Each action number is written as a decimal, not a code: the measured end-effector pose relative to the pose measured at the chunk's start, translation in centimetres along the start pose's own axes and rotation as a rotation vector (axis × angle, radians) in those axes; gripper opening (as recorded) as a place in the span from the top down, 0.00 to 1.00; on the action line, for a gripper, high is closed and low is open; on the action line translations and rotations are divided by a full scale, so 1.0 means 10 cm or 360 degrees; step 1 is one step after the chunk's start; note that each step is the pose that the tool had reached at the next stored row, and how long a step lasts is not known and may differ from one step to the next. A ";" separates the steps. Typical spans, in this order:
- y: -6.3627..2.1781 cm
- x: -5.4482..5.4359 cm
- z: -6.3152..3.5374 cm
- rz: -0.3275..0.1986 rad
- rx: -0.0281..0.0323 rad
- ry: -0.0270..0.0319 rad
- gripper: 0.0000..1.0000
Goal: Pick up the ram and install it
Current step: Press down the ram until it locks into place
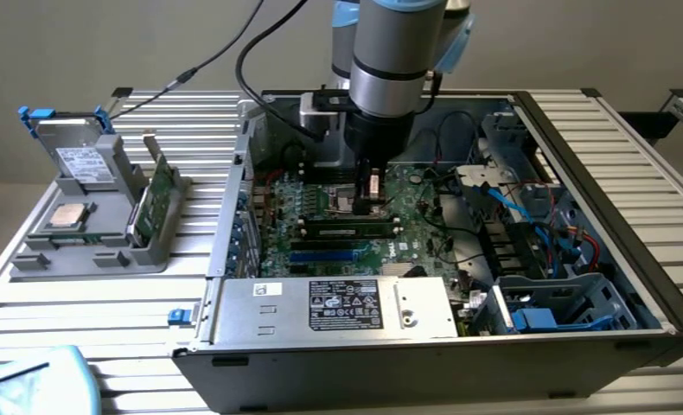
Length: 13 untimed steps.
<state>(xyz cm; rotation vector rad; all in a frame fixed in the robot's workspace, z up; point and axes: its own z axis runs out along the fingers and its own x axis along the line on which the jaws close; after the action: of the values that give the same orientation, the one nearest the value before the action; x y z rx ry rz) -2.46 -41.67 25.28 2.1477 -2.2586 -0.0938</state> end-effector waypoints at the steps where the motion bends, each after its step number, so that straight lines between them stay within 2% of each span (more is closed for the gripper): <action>1: 0.000 0.00 0.005 0.0029 0.00008 -0.00017 0.89; 13: -0.002 0.00 0.036 0.0363 0.00090 -0.00221 0.89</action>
<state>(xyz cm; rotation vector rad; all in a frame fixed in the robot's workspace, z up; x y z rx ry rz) -2.46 -41.66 24.92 1.8803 -2.4945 -0.0977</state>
